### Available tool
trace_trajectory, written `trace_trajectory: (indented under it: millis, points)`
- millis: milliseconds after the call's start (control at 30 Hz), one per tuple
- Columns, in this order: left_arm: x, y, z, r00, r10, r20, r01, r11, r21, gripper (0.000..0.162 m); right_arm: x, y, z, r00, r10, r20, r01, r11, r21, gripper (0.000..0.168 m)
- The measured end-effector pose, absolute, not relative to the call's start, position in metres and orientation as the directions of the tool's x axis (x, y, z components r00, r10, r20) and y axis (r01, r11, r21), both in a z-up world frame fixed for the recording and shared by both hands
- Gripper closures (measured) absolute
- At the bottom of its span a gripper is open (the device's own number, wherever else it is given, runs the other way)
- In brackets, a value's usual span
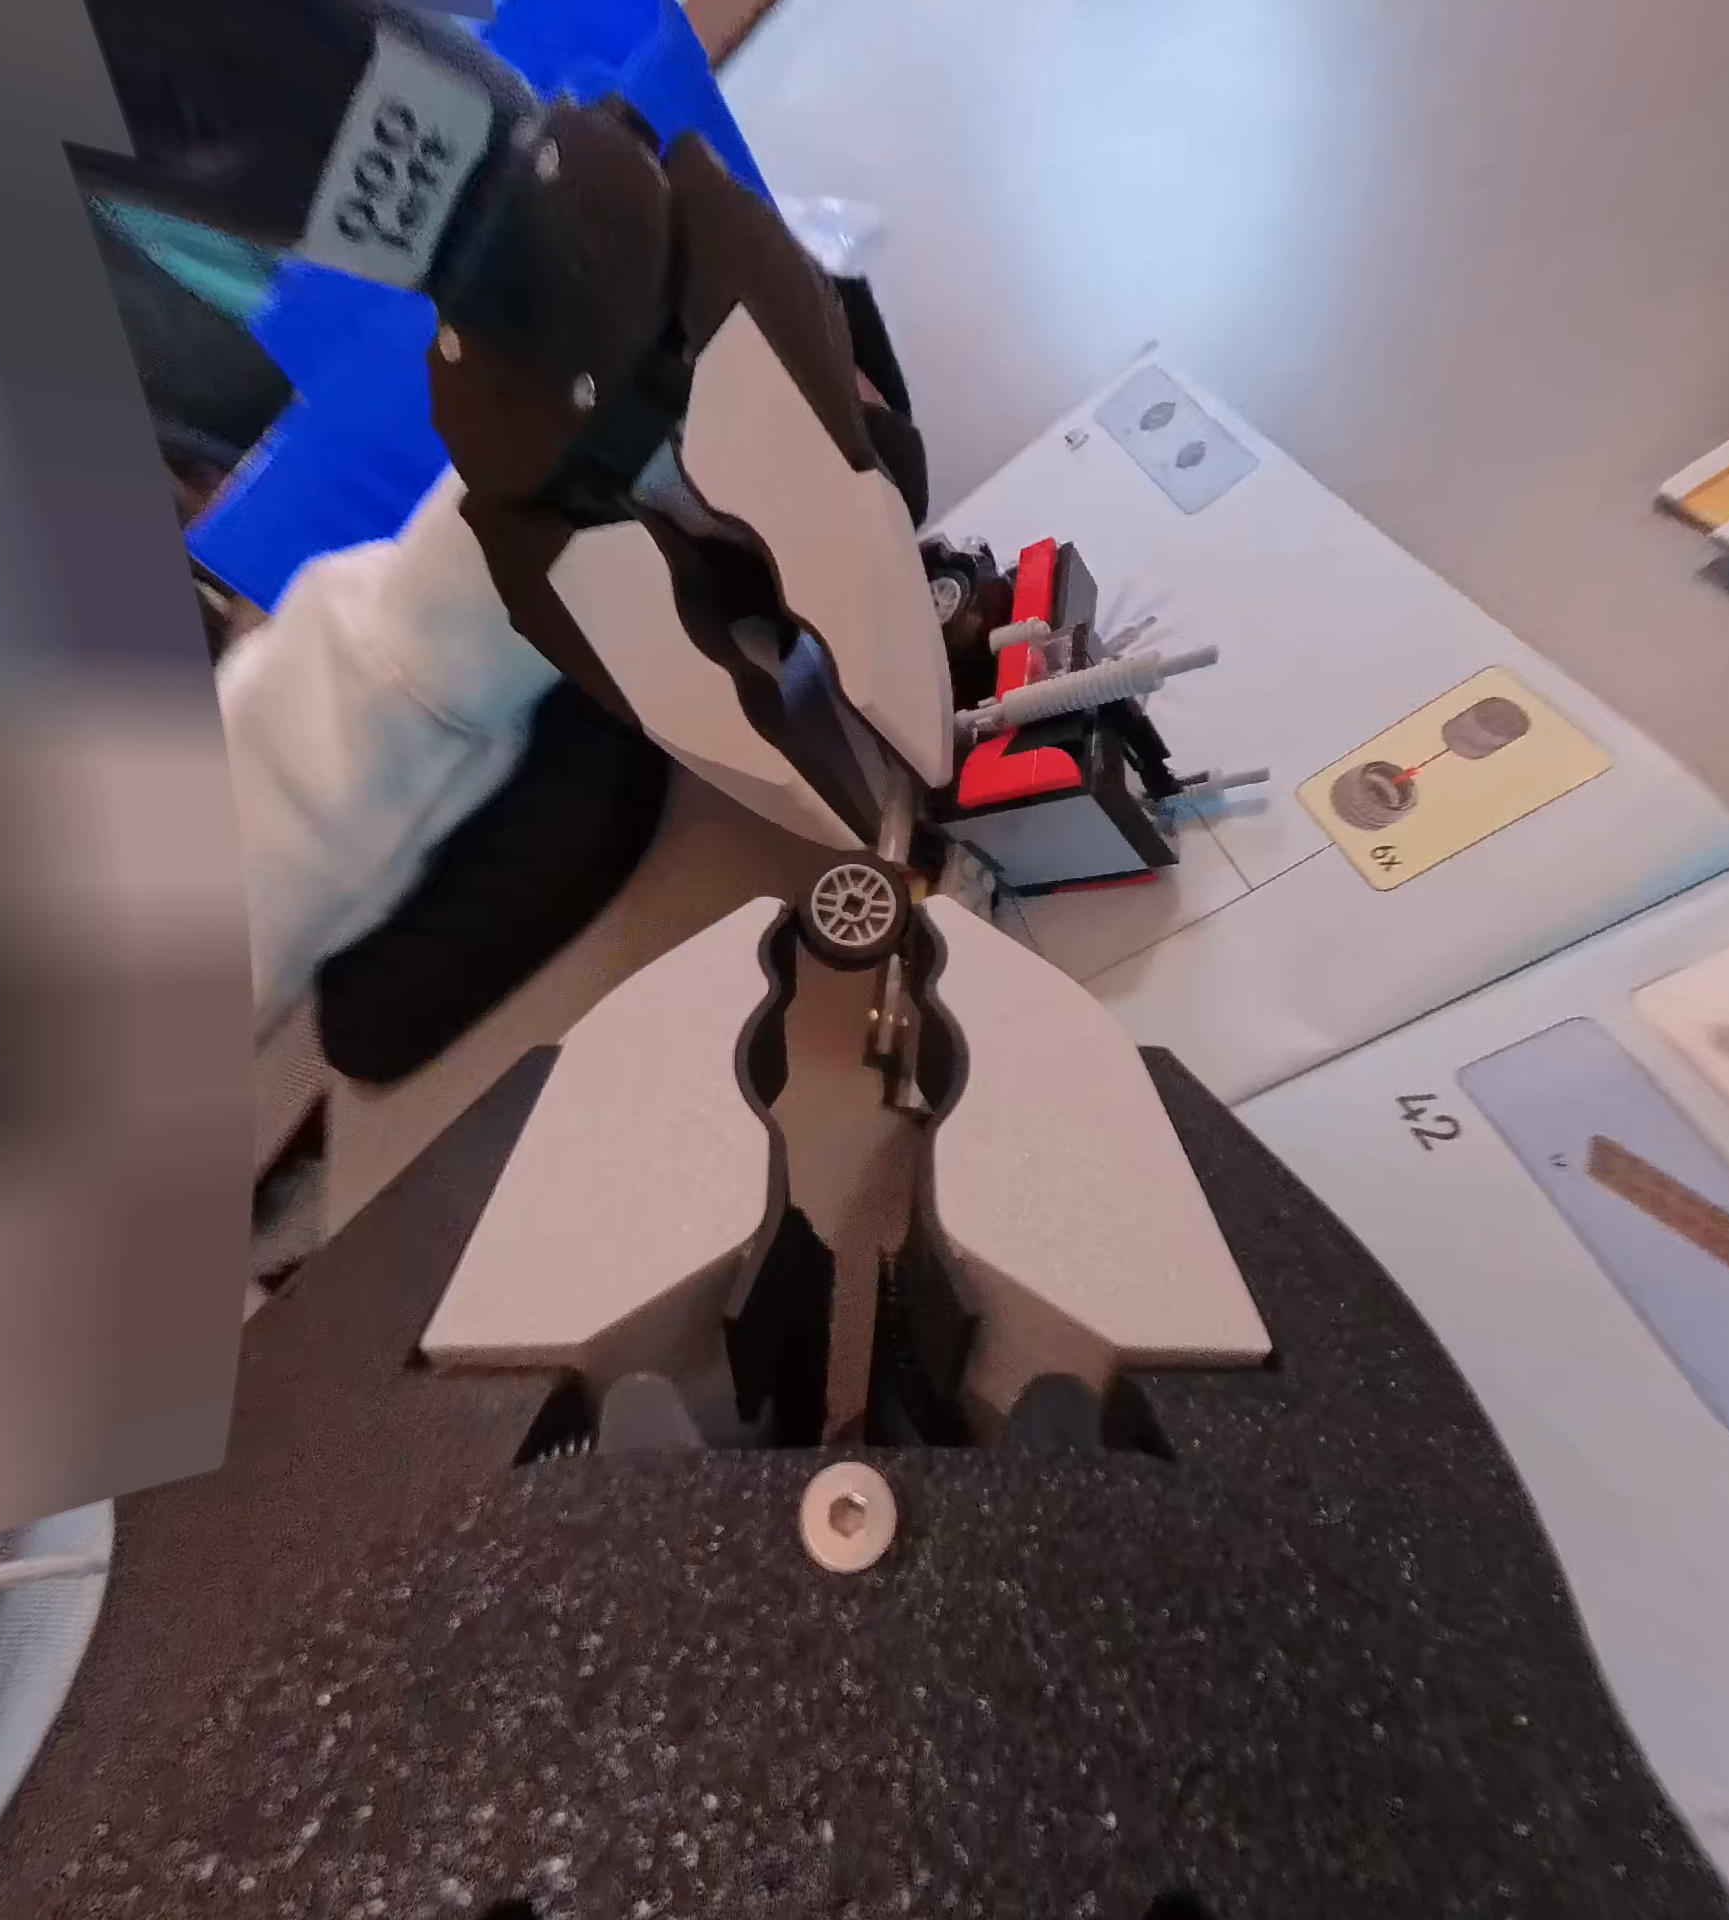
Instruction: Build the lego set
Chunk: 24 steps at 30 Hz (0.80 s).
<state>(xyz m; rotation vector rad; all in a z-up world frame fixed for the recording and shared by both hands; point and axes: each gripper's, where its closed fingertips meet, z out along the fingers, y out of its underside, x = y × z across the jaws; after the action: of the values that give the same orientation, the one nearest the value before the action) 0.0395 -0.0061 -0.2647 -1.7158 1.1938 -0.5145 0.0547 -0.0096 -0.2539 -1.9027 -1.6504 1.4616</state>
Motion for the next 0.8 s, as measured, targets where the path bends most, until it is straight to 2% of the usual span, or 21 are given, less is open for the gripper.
trace_trajectory:
  millis: [100,333,533,633,800]
  points:
    - [0.038,-0.005,-0.265,0.444,-0.882,-0.16,-0.479,-0.083,-0.874,0.149,0.055,-0.009,-0.258,-0.128,0.907,-0.401,0.655,-0.226,-0.721,0.148]
    - [0.038,-0.004,-0.264,0.456,-0.879,-0.139,-0.461,-0.1,-0.882,0.151,0.056,-0.007,-0.266,-0.119,0.942,-0.314,0.7,-0.144,-0.699,0.148]
    - [0.038,-0.003,-0.264,0.46,-0.878,-0.128,-0.45,-0.106,-0.887,0.153,0.056,-0.009,-0.269,-0.225,0.974,-0.01,0.71,0.157,-0.686,0.148]
    - [0.038,-0.003,-0.264,0.46,-0.878,-0.128,-0.449,-0.106,-0.887,0.153,0.054,-0.008,-0.27,-0.252,0.964,0.089,0.714,0.247,-0.656,0.148]
    - [0.037,-0.003,-0.264,0.464,-0.876,-0.13,-0.448,-0.106,-0.888,0.155,0.053,-0.01,-0.27,-0.286,0.948,0.137,0.712,0.306,-0.632,0.148]
